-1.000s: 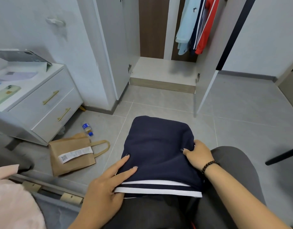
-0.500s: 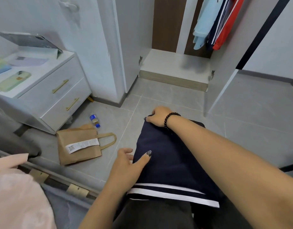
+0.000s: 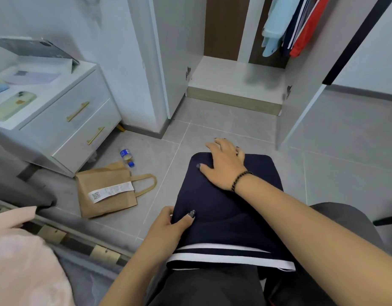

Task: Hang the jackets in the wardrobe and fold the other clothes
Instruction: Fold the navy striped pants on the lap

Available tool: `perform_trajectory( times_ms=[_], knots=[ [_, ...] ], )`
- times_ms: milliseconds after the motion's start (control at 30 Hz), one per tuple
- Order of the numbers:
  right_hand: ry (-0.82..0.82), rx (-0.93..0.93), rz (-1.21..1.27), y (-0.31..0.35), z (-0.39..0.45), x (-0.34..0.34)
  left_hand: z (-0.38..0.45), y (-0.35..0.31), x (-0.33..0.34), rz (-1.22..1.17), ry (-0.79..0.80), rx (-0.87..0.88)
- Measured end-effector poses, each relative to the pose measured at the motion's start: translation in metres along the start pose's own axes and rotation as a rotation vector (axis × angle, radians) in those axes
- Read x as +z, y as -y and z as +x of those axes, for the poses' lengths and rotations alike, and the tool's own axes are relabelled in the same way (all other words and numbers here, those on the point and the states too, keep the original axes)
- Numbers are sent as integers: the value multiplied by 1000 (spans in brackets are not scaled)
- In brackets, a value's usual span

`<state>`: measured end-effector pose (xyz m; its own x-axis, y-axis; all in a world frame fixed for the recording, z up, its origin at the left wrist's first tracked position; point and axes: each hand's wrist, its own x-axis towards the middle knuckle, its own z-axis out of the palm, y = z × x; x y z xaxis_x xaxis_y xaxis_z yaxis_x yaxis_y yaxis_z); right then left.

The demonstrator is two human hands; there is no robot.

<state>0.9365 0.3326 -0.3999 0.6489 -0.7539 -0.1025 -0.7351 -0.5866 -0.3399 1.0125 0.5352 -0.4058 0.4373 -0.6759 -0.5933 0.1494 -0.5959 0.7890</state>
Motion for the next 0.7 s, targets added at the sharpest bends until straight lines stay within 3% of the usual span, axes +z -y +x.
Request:
perform_trajectory(
  times_ms=[100, 267, 333, 467, 533, 700],
  knots=[
    [8, 61, 38, -30, -54, 7, 0, -1, -1, -57, -12, -33],
    [-1, 212, 224, -62, -114, 23, 5, -17, -2, 67, 40, -67],
    [20, 338, 504, -68, -122, 23, 8, -27, -1, 84, 41, -88],
    [147, 620, 1369, -81, -137, 25, 2, -38, 2, -45, 96, -144],
    [232, 720, 1559, -85, -142, 28, -5, -34, 2, -196, 150, -142],
    [261, 729, 1788, -87, -142, 20, -20, -20, -6, -596, 283, -54]
  ],
)
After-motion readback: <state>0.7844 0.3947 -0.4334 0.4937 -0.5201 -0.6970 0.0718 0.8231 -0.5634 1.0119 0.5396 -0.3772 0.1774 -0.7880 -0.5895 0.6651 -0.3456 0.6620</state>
